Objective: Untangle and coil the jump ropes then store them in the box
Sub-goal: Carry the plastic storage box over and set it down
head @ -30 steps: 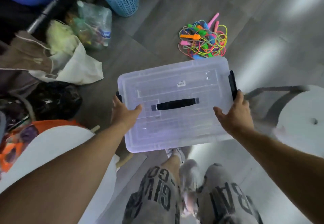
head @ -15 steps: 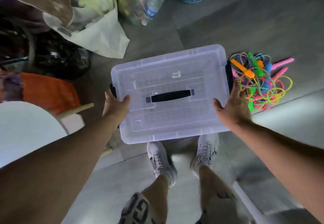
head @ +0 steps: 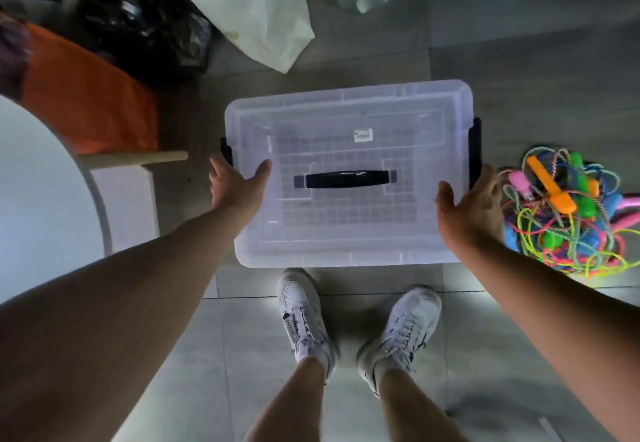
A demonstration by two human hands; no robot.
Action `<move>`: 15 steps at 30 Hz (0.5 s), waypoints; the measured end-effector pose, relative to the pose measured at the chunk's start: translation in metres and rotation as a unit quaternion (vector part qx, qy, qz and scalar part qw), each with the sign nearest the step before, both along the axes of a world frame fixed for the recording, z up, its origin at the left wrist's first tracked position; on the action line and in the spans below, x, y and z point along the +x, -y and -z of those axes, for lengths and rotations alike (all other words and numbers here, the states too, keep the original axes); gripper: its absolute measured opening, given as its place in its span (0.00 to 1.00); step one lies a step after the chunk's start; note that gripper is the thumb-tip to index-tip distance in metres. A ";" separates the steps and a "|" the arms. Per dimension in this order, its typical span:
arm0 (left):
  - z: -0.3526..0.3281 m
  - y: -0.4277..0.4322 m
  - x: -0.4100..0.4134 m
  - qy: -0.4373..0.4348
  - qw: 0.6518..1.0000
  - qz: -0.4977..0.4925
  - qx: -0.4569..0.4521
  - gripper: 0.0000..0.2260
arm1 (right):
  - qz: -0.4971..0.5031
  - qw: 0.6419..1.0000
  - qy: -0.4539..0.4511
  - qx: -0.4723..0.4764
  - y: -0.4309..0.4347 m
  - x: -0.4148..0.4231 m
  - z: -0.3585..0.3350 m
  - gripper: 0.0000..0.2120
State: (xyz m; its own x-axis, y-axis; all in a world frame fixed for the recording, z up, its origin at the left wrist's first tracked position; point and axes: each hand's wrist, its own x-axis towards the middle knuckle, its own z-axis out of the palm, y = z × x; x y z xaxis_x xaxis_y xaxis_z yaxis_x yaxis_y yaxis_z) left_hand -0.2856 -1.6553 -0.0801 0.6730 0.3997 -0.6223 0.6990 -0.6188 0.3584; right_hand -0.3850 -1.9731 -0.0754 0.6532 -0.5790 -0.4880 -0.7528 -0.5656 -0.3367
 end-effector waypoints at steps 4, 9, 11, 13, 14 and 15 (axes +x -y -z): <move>0.008 -0.002 -0.004 0.001 0.999 0.028 0.020 0.44 | 0.042 0.999 -0.019 -0.011 -0.002 0.004 0.004 0.29; 0.008 0.015 -0.003 0.042 0.995 -0.007 0.086 0.41 | 0.123 0.992 -0.012 -0.029 0.001 0.013 0.017 0.25; 0.012 0.019 -0.002 0.053 0.991 -0.030 0.120 0.39 | 0.125 0.991 0.006 -0.046 0.003 0.013 0.024 0.25; 0.015 0.018 -0.002 0.065 0.989 -0.034 0.131 0.37 | 0.119 0.991 0.006 -0.058 0.008 0.013 0.031 0.24; 0.016 0.016 -0.002 0.069 0.989 -0.032 0.128 0.36 | 0.120 0.991 -0.003 -0.057 0.011 0.013 0.033 0.24; 0.018 0.013 -0.001 0.070 0.989 -0.033 0.122 0.36 | 0.124 0.991 -0.011 -0.052 0.014 0.014 0.036 0.24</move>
